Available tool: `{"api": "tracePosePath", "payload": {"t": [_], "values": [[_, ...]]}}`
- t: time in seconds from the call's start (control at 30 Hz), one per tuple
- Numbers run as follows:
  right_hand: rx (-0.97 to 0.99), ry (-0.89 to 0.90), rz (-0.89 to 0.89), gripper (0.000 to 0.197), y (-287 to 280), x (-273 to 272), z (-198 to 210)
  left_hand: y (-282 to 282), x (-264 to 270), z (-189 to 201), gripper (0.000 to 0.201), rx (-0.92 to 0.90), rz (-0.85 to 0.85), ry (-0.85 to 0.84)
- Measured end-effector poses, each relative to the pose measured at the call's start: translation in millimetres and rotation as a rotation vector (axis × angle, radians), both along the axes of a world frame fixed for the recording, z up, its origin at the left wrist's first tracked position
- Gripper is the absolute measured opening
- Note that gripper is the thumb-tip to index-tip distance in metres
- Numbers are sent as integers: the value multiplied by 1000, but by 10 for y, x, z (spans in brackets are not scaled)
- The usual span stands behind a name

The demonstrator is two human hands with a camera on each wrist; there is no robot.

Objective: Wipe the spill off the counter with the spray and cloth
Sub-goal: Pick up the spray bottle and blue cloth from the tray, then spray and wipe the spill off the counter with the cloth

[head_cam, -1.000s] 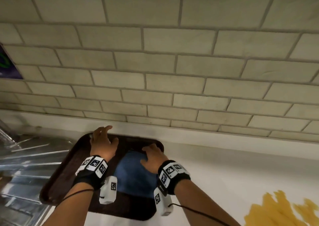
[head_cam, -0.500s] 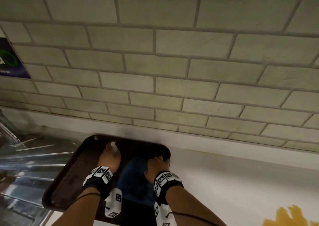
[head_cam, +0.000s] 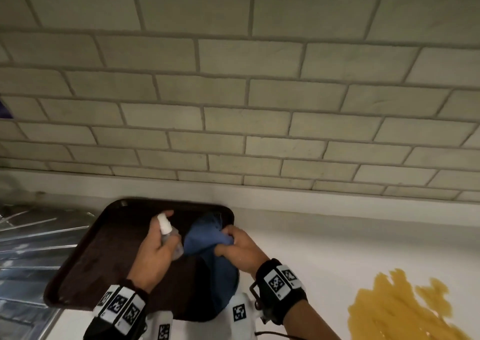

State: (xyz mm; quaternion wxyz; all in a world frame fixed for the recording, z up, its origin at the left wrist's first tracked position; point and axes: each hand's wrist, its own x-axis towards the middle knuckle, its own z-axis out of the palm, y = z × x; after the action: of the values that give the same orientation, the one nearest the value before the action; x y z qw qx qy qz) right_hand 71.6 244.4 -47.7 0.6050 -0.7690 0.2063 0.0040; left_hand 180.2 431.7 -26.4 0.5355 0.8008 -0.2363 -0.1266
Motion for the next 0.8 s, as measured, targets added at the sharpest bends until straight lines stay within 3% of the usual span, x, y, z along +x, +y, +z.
{"api": "tracePosePath", "payload": {"t": [0.03,0.07,0.3,0.4,0.53,0.67,0.8], "values": [[55,-38,-53,23,14,-111,-1,32,-86,25,44,-8,-29,9],[114,-70,-189,24,-102,-623,-63,-197,-412,-10,43,-17,-151,30],[213,-63,-79,35,69,-958,203,100,-844,60,51,-187,-85,156],[214,-38,-166,34,44,-1479,138,-76,-1243,-40,44,-149,-152,148],[215,-26,-334,33,-26,-2263,-13,-342,-1779,-109,62,-63,-277,205],[118,35,-477,36,-113,-2948,-247,-578,-2212,-175,52,-33,-381,244],[-96,132,-613,27,-250,-3555,-436,-856,-2600,-218,45,-38,-468,326]]}}
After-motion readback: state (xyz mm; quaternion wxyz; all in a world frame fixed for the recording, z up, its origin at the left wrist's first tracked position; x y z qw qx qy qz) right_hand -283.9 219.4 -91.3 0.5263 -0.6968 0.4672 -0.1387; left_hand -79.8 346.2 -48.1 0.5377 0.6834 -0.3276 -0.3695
